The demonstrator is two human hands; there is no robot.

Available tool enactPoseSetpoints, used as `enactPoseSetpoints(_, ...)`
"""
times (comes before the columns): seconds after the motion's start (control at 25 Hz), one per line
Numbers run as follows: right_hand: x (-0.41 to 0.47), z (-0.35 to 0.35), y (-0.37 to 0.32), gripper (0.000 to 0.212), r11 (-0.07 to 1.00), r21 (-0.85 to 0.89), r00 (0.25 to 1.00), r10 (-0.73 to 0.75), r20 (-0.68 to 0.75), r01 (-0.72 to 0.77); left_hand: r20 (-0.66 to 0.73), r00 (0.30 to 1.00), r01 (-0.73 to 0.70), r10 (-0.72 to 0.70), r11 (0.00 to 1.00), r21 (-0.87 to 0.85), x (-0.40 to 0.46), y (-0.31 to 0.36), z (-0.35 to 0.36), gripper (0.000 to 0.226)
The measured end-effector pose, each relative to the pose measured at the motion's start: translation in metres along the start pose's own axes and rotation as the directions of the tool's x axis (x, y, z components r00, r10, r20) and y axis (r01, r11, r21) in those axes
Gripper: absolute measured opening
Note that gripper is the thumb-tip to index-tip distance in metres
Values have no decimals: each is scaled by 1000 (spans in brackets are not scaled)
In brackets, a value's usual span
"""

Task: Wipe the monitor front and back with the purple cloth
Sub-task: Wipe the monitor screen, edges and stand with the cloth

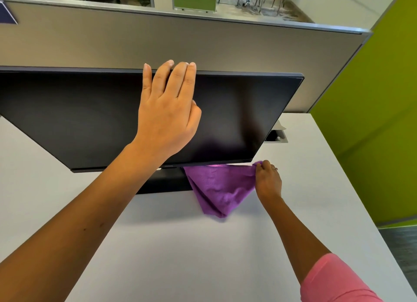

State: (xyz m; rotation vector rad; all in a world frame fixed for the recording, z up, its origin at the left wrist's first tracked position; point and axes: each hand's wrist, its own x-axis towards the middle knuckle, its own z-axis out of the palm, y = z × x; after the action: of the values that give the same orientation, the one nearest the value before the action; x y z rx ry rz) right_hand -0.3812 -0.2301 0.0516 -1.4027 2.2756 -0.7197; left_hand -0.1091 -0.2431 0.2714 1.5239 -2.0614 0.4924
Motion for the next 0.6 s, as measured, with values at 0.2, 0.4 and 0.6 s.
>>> enactPoseSetpoints(0.2,-18,4,5,27,953,286,994,108,-12,-100,1,1000,-6,6,1000,10,0,0,0,55)
enactPoseSetpoints(0.4,-33,15,-26,17,942,306,989,-145,-7,140,-6,1000,1,-1,1000,4,0,1,1,55)
enactPoseSetpoints(0.6,-30,33,-40,17,943,307,979,-169,116,126,-8,1000,-14,14,1000,3,0,0,-2,56)
